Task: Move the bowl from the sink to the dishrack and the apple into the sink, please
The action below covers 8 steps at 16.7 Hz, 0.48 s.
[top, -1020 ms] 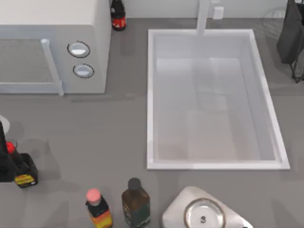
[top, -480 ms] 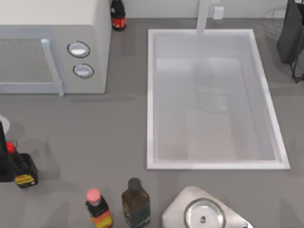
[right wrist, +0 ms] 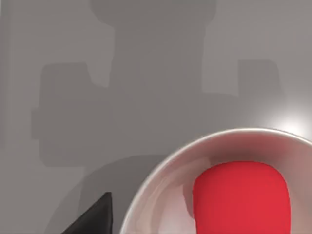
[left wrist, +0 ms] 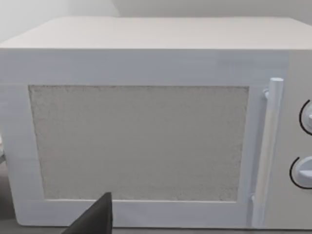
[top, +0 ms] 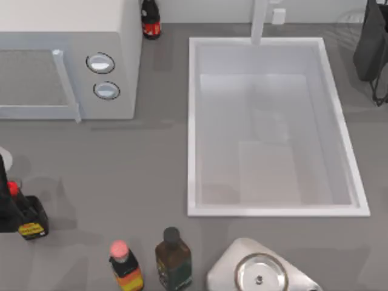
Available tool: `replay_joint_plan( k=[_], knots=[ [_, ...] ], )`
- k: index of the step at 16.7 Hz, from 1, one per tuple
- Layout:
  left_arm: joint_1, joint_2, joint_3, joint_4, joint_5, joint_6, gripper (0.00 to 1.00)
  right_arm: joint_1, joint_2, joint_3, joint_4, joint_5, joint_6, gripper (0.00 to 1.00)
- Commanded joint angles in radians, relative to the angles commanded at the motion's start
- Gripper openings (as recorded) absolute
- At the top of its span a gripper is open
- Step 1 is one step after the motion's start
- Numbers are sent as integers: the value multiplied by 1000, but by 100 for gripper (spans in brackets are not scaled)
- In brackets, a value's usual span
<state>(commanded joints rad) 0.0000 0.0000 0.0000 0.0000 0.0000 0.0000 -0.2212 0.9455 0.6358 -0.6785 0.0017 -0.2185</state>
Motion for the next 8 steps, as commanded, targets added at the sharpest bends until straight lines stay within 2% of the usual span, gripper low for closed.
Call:
replay_joint_plan(
  k=[4,8],
  knots=[
    [0,0,0,0,0,0,100,-72,329,200,-221,4,-70,100],
    [0,0,0,0,0,0,100,-120,522,338,-362,1,-115,100]
  ],
)
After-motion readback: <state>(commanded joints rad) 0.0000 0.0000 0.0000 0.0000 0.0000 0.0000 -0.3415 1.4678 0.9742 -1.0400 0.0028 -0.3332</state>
